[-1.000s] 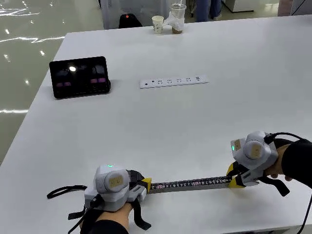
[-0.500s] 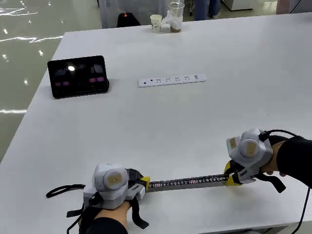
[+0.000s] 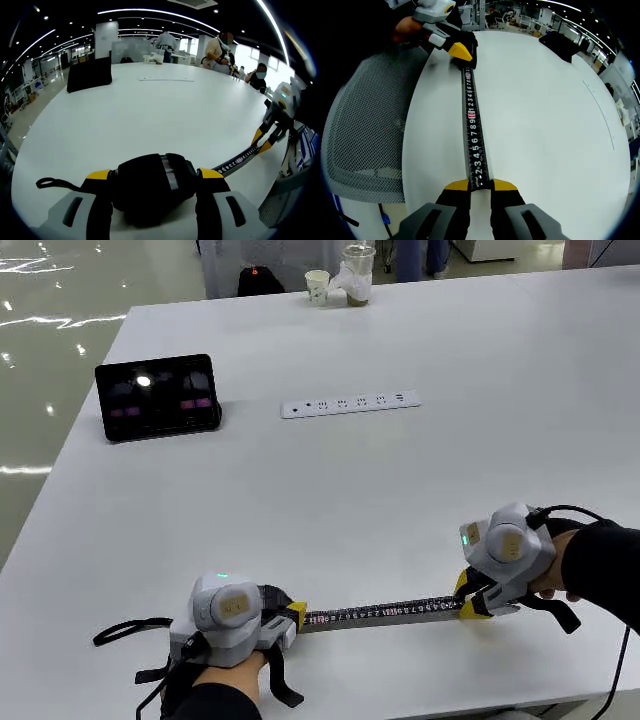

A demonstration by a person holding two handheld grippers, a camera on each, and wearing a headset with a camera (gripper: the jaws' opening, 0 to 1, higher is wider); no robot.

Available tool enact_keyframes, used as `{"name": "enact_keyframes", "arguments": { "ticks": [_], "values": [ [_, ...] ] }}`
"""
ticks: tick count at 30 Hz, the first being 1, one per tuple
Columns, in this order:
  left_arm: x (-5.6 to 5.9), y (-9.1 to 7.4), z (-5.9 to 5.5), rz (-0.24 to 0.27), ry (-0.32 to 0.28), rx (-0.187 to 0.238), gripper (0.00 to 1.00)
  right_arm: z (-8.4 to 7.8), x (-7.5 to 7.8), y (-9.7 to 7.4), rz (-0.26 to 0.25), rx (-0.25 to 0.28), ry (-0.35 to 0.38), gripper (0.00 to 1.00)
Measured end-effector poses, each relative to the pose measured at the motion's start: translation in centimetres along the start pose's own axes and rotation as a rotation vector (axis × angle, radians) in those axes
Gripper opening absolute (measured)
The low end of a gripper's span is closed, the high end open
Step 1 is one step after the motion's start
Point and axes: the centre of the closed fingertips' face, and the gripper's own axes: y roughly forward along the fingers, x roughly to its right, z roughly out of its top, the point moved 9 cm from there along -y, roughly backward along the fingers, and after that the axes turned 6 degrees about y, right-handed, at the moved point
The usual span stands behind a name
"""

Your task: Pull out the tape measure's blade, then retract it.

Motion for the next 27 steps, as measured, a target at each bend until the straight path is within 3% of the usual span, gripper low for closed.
{"name": "enact_keyframes", "arguments": {
  "ticks": [27],
  "values": [
    [-0.1, 0.0, 0.0, -0.006, -0.004, -0.004, 0.62, 1.3, -0.1, 0.7, 0.018, -0.007, 0.009, 0.12]
  ]
}}
